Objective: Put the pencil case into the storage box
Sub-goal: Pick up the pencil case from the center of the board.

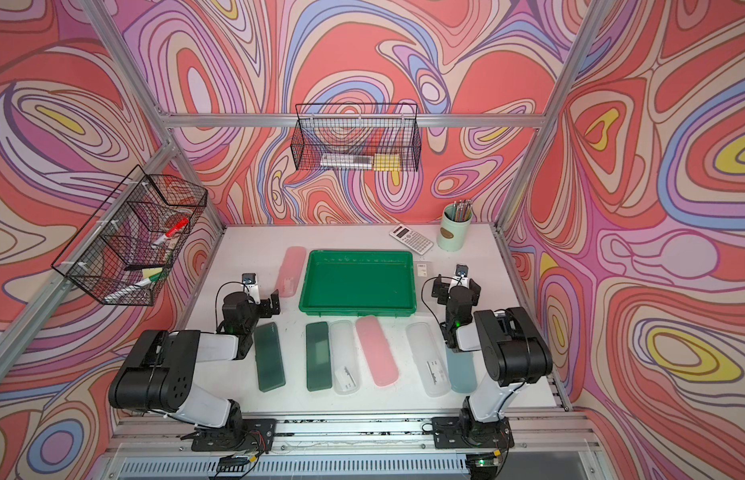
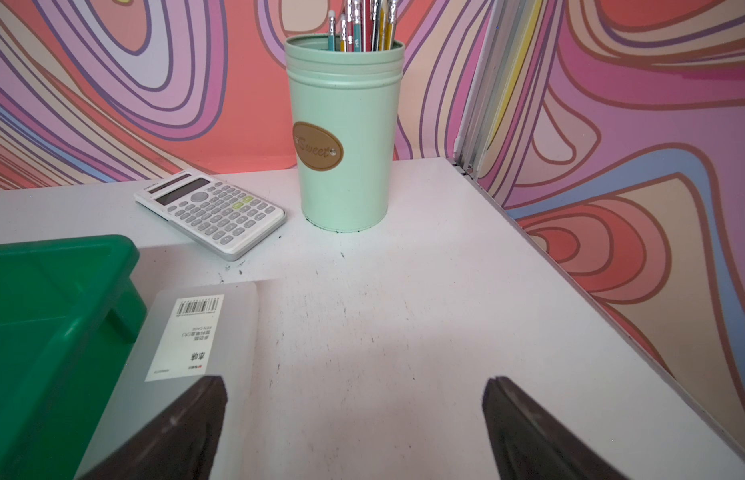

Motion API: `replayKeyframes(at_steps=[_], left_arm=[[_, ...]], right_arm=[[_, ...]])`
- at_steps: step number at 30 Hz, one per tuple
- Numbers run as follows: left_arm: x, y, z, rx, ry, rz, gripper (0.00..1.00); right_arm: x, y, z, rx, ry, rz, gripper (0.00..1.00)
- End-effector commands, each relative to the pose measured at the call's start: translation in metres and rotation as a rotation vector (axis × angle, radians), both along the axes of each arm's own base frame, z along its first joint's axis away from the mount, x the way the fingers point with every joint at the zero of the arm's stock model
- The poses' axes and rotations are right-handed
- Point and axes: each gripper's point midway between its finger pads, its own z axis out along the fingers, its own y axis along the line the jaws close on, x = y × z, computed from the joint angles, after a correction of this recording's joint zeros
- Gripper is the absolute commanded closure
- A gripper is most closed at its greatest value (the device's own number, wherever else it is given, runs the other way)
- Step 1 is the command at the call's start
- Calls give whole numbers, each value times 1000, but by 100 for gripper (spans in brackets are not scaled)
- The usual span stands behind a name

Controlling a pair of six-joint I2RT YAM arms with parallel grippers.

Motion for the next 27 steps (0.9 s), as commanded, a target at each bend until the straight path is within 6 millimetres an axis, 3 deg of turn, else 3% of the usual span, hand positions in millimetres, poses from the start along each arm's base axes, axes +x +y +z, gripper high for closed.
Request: replayKeyframes(at_steps=[1,10,14,20,23,25,27], left_arm=[[5,0,8,2,-25,-8,1],[3,-3,12,5,-41,-21,1],[-9,7,38,50,-78,81,1],[-29,26,70,-100,19,271,1],[-36,32,91,-133,47,340,1],[-43,38,104,-175,53,397,1],[-44,27,114,-265,38,364,1]], right_arm=[[4,-1,2,10,-5,-4,2],[-7,-2,15,-4,-59,-20,2],[-16,0,28,-29,-101,-37,2],[-4,-14,35,67,229,-220,2],[-13,2,33,212,342,-189,2],[-23,27,40,332,367,-74,2],[-39,51,46,445,396,34,2]])
